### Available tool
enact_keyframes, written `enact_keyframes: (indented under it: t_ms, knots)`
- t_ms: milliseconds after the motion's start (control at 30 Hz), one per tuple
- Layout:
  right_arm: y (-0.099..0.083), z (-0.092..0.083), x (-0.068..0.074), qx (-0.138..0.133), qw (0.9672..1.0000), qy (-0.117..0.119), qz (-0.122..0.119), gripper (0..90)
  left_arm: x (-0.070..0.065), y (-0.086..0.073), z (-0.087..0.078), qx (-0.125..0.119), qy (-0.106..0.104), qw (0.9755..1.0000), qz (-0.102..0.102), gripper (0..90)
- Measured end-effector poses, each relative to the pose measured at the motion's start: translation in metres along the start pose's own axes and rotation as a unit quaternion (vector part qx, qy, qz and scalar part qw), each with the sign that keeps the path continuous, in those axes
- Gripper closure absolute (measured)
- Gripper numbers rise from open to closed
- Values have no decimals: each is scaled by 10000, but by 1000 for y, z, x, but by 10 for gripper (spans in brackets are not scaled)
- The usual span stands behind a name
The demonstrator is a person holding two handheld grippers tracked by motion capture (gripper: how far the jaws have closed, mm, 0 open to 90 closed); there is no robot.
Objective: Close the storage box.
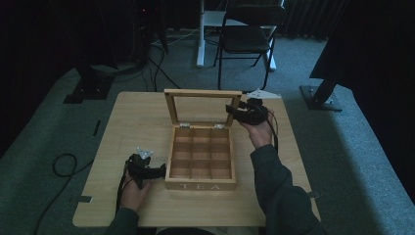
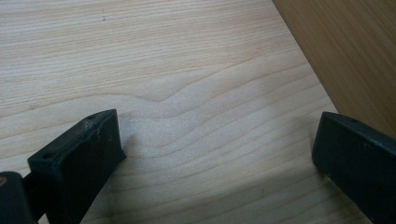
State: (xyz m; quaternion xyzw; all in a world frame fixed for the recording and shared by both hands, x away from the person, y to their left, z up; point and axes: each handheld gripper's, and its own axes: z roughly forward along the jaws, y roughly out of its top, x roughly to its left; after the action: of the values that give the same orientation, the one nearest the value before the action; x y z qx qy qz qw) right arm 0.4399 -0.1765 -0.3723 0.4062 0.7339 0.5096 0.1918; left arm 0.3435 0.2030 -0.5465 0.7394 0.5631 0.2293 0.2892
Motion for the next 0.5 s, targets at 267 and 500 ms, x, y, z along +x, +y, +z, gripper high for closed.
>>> enact_keyframes:
  t_ms: [267,500]
  knots:
    - [7,-15,-2,-96,9999,-97,-27,508,0,0,0,-1,0,10000,-3,16]
    - [11,-20,2,-56,9998,-85,-165,514,0,0,0,-1,0,10000,-3,16]
